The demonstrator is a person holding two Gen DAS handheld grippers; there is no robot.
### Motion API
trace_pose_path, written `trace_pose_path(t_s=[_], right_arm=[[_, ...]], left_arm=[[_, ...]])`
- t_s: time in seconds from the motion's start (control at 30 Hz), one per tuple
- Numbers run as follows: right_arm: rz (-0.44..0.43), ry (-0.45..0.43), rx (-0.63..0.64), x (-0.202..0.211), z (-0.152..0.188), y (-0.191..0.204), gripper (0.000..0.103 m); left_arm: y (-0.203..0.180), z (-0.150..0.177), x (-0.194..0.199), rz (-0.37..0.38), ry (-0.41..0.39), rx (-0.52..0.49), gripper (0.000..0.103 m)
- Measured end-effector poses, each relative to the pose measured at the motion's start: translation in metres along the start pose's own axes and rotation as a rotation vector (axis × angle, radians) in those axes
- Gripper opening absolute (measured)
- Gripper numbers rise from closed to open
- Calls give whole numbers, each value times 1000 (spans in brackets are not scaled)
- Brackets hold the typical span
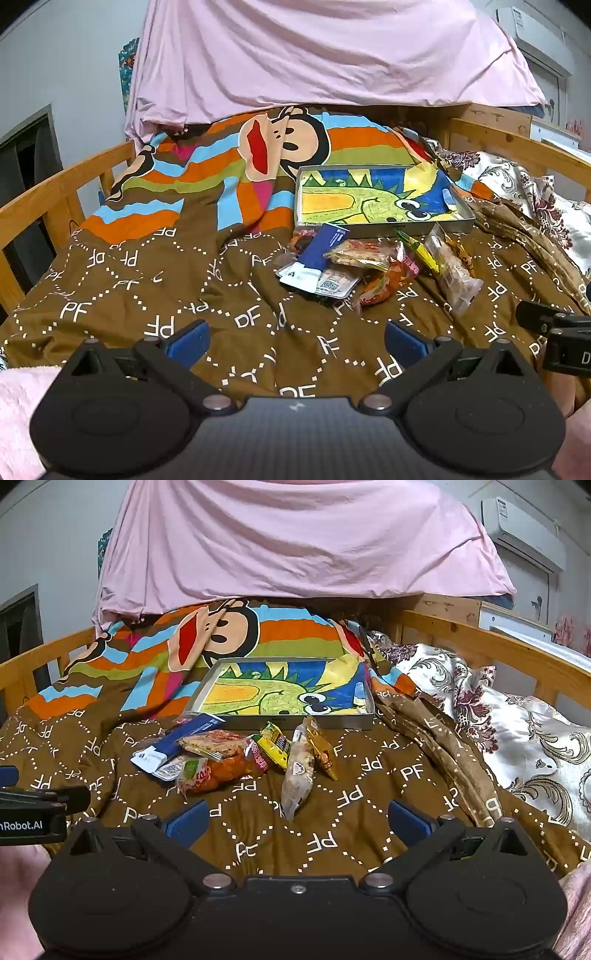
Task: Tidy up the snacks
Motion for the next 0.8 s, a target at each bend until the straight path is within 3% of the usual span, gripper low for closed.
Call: trace_pose_path(t_s=[0.8], right_arm=[[0, 3, -2, 0, 1, -1, 102]], left_arm=[[0, 2, 0, -1, 3, -2, 102]])
Point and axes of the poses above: each gripper's, at about its wrist camera, not at the fingertips, and x roughly against the way its jaws point, y to its left, z to its underside, the point moved 2 cm from there along -x, roughly the way its jaws point, and after that the axes turned 15 degrees about -z, right-handed, at the moved point
